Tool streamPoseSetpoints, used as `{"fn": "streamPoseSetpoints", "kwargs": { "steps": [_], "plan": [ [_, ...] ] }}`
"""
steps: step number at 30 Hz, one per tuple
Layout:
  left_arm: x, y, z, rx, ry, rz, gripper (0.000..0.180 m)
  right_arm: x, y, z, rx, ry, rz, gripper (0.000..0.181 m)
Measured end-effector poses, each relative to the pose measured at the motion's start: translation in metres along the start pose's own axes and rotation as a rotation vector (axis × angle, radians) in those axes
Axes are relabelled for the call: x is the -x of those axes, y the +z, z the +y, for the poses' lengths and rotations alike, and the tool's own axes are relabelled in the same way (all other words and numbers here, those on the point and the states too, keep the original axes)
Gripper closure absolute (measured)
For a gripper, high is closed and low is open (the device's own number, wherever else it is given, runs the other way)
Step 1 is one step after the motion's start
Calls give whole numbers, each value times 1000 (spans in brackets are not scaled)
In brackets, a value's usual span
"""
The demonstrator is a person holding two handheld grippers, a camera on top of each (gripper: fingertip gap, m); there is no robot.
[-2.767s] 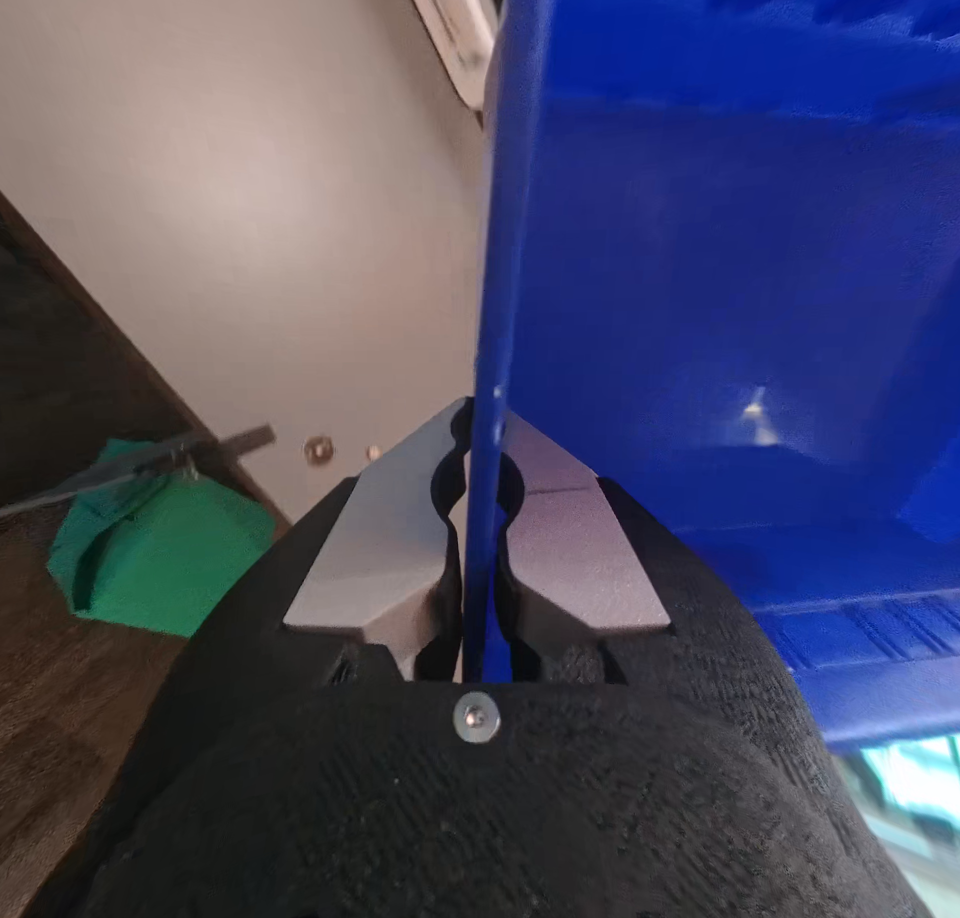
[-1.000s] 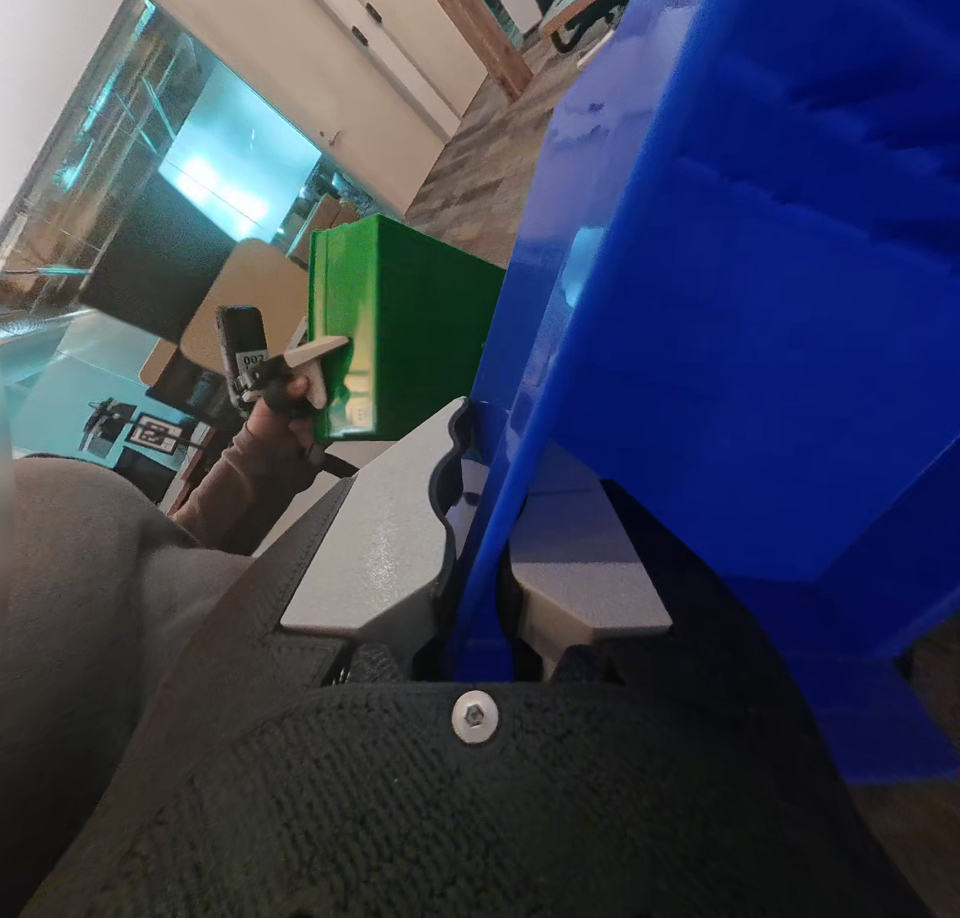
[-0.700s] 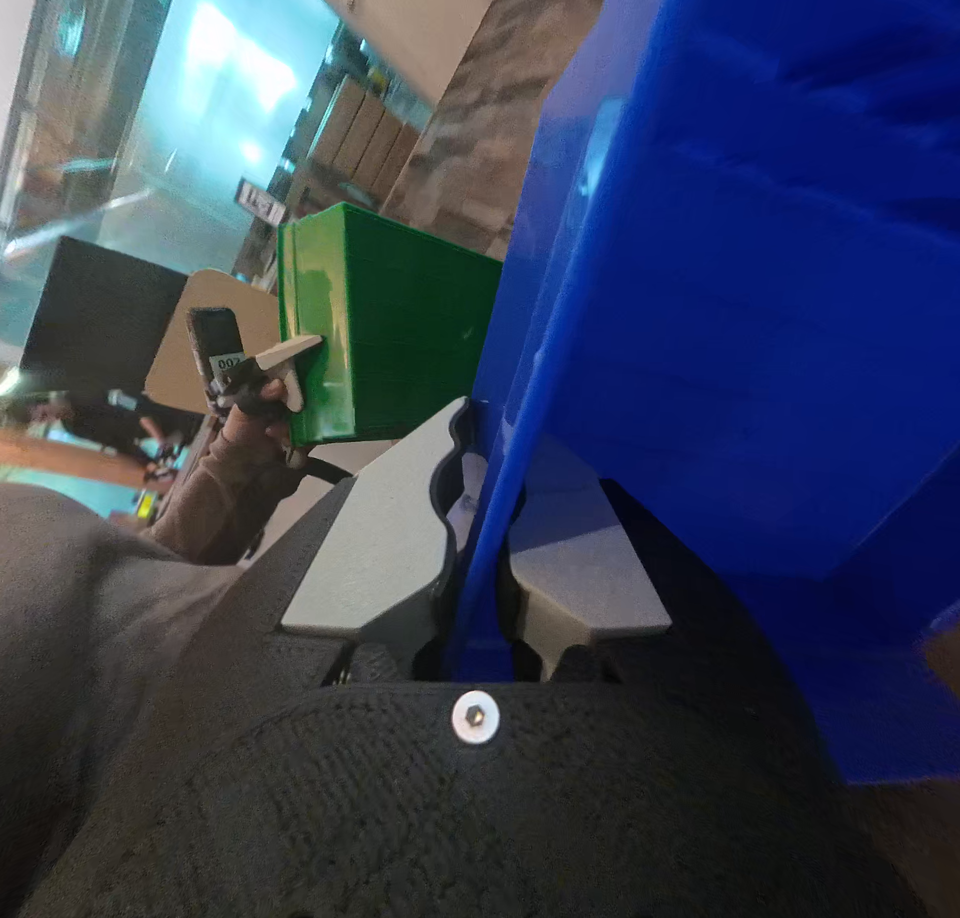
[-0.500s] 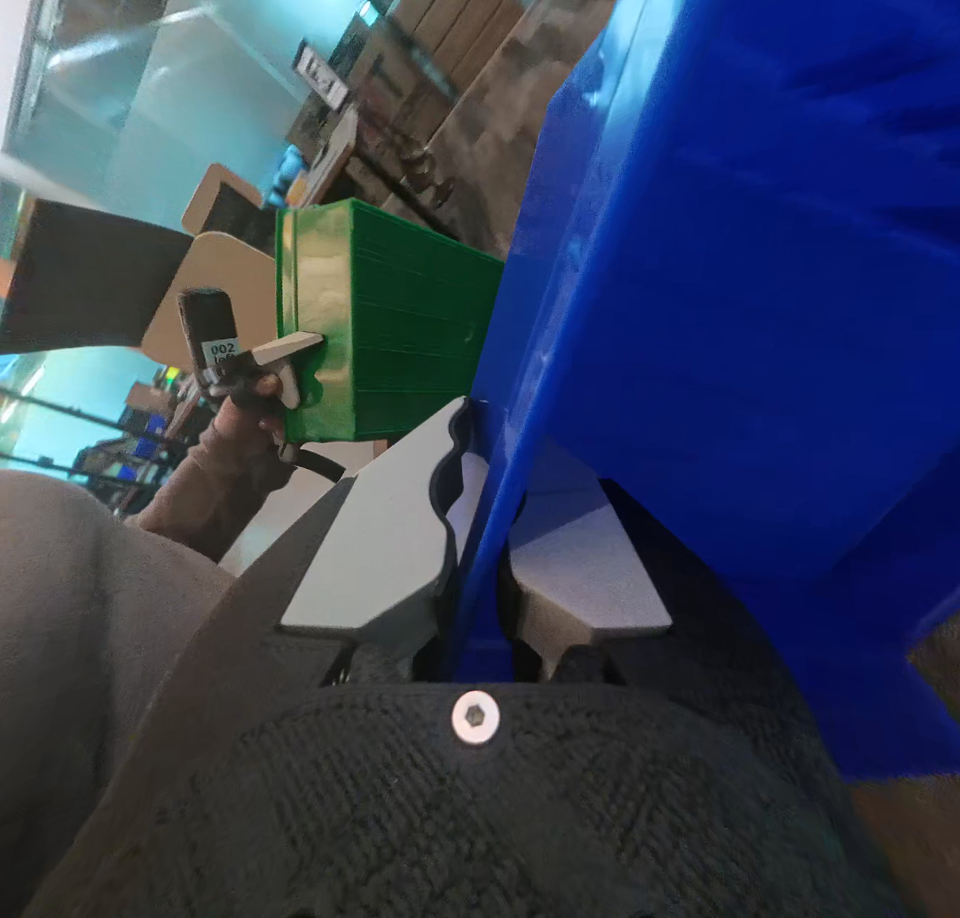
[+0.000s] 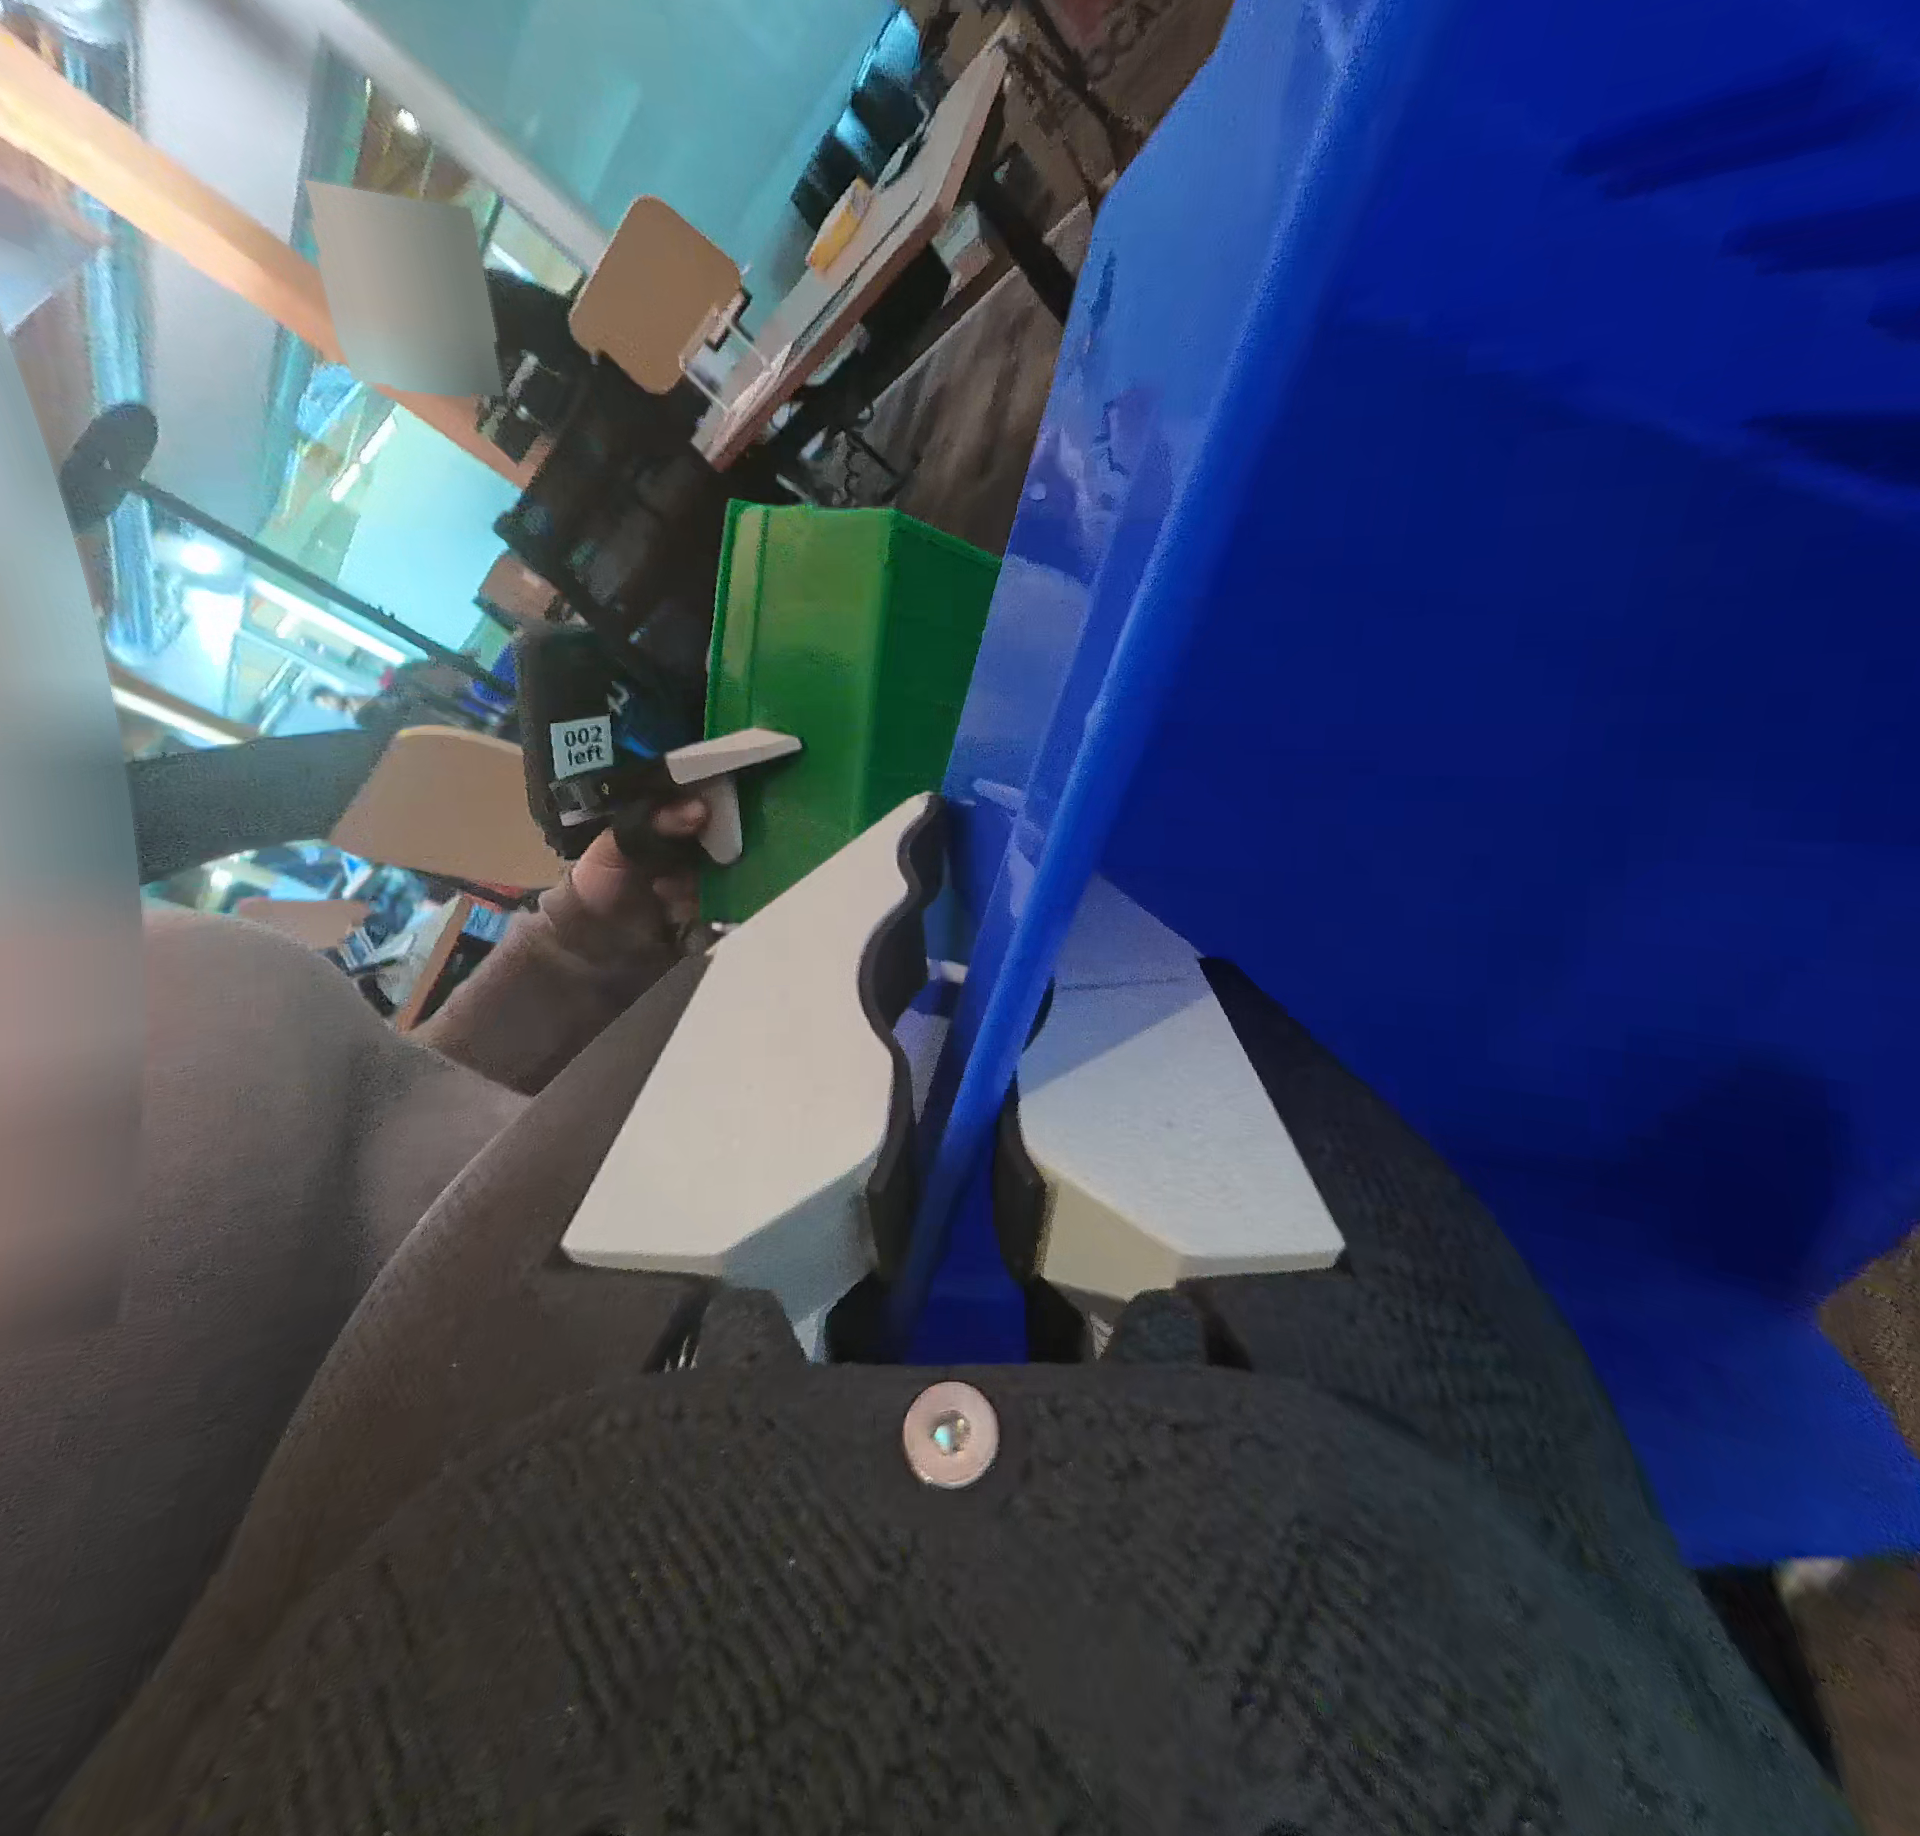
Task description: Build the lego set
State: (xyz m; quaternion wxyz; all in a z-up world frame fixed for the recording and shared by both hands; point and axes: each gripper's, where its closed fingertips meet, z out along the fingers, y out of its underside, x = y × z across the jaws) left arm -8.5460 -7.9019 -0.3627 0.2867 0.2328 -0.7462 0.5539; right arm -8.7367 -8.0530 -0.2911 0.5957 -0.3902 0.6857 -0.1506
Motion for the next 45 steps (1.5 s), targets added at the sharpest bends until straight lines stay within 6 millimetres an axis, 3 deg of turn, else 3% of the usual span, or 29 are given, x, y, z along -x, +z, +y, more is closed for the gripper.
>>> {"fn": "streamPoseSetpoints", "kwargs": {
  "steps": [1,6,11,14,18,21,25,28,33,36,39,41,45],
  "plan": [
    [20,14,-22,-18,13,-17,178,-17,22,-21,20,-16,-10,178],
    [122,69,-147,-178,-45,-105,178,-109,146,-141,91,-66,-99,178],
    [191,91,-287,-303,-159,-186,178,-190,259,-306,37,15,-185,179],
    [244,94,-372,-414,-166,-230,178,-233,325,-395,21,32,-196,178],
    [336,96,-475,-634,-155,-302,178,-300,420,-512,-65,38,-189,179],
    [417,110,-542,-681,-108,-345,178,-355,491,-598,-190,58,-184,179],
    [524,131,-641,-708,-151,-398,178,-421,586,-696,-301,148,-176,180],
    [595,159,-719,-682,-191,-425,178,-458,651,-769,-331,180,-139,180],
    [718,206,-863,-762,-268,-391,179,-520,742,-864,-337,192,-98,179],
    [798,227,-940,-872,-288,-391,178,-580,798,-916,-359,216,-41,179],
    [882,246,-1015,-973,-304,-430,179,-652,872,-979,-385,269,38,180],
    [932,260,-1064,-996,-315,-466,179,-689,926,-1026,-368,279,63,180],
    [1010,289,-1167,-950,-317,-506,179,-731,1049,-1131,-315,270,41,180]
  ]
}}
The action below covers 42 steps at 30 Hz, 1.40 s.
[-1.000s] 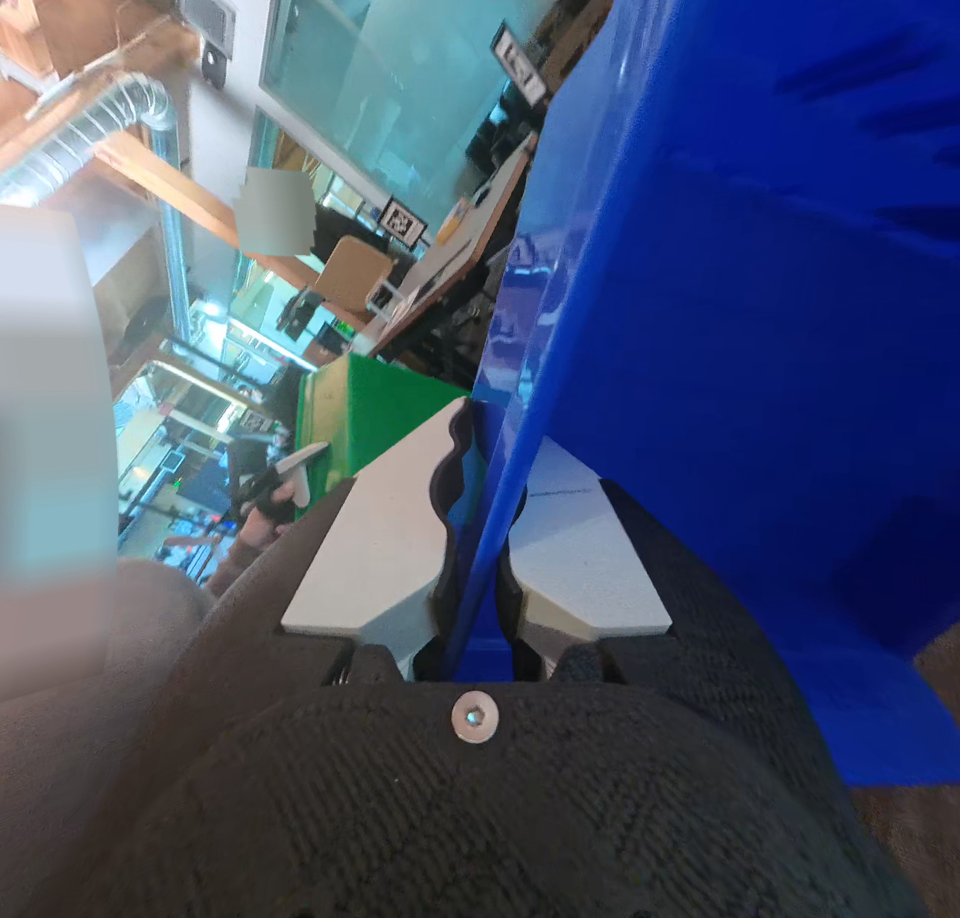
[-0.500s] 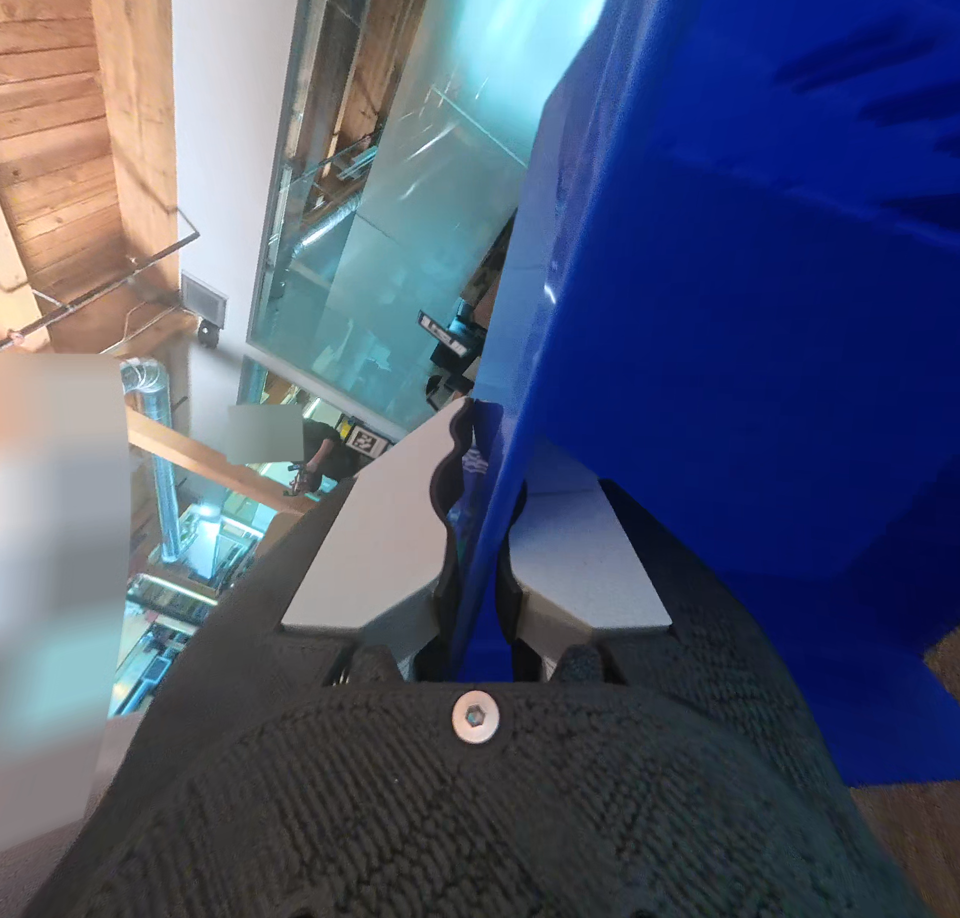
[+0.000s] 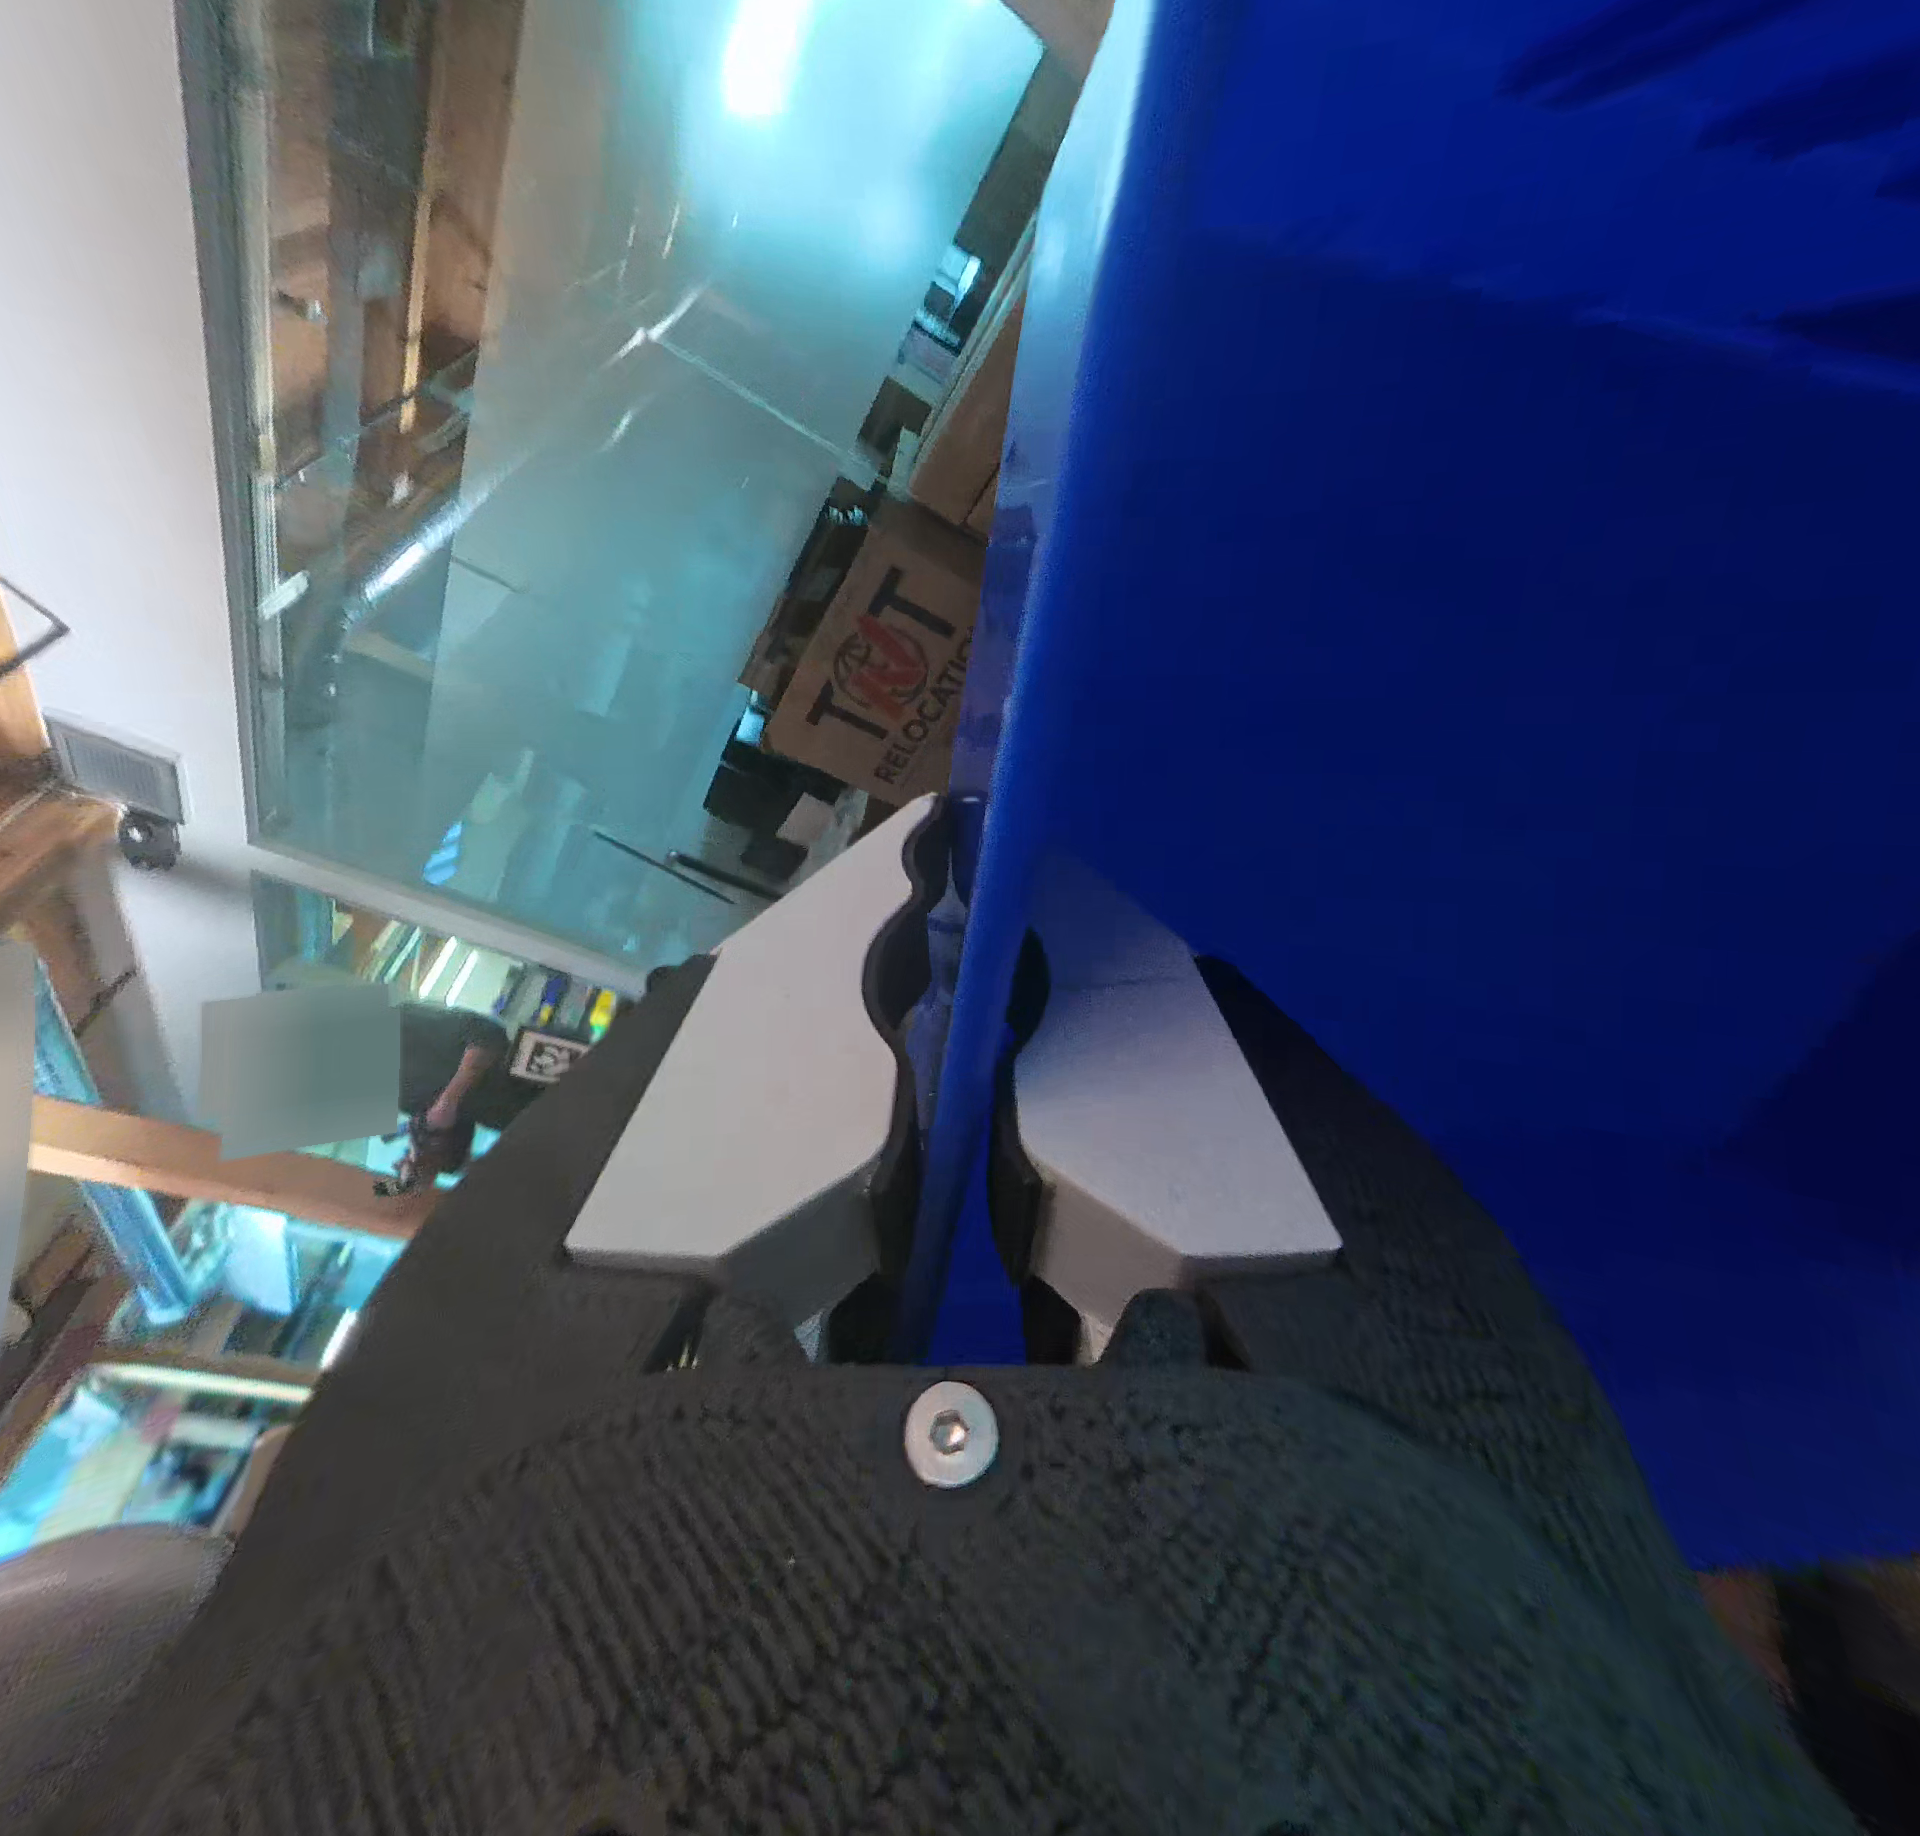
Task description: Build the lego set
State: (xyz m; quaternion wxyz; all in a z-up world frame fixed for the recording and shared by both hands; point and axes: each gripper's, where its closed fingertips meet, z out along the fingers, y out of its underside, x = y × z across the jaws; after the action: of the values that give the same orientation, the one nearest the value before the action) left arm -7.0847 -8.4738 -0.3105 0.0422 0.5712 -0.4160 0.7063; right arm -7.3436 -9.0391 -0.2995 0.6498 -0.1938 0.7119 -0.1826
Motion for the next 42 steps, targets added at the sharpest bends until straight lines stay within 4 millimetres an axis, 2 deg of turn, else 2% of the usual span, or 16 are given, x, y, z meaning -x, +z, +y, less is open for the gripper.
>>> {"fn": "streamPoseSetpoints", "kwargs": {
  "steps": [3,5,8,10,14,16,21,24,26,29,31,33,35,38,42],
  "plan": [
    [6,77,-35,-39,-17,30,179,8,120,-36,59,-31,-41,181],
    [20,126,-57,-67,-27,33,179,15,200,-53,94,-41,-84,180],
    [57,208,-85,-52,-10,-7,179,20,322,-69,143,-29,-164,180],
    [89,261,-105,-50,0,-44,179,22,397,-78,153,0,-211,180],
    [138,362,-160,-102,-48,-78,179,20,540,-96,144,92,-231,180],
    [157,412,-190,-105,-58,-100,179,23,613,-101,166,115,-202,180],
    [203,539,-257,-75,-49,-145,179,45,779,-99,279,8,-203,179],
    [239,613,-305,-98,-39,-134,179,48,883,-92,304,-15,-205,180],
    [268,658,-342,-140,-48,-124,179,43,959,-81,344,-33,-185,180],
    [316,720,-397,-195,-78,-135,179,41,1087,-56,431,-77,-171,180],
    [347,755,-438,-220,-144,-168,179,56,1174,-40,458,-42,-205,180],
    [369,788,-484,-204,-161,-194,179,86,1258,-19,480,26,-266,180],
    [387,814,-531,-188,-160,-193,179,121,1338,17,588,18,-333,180],
    [415,838,-599,-253,-129,-188,179,176,1454,86,762,-36,-402,180],
    [479,857,-692,-349,-81,-226,179,251,1593,191,923,-77,-512,180]
  ]
}}
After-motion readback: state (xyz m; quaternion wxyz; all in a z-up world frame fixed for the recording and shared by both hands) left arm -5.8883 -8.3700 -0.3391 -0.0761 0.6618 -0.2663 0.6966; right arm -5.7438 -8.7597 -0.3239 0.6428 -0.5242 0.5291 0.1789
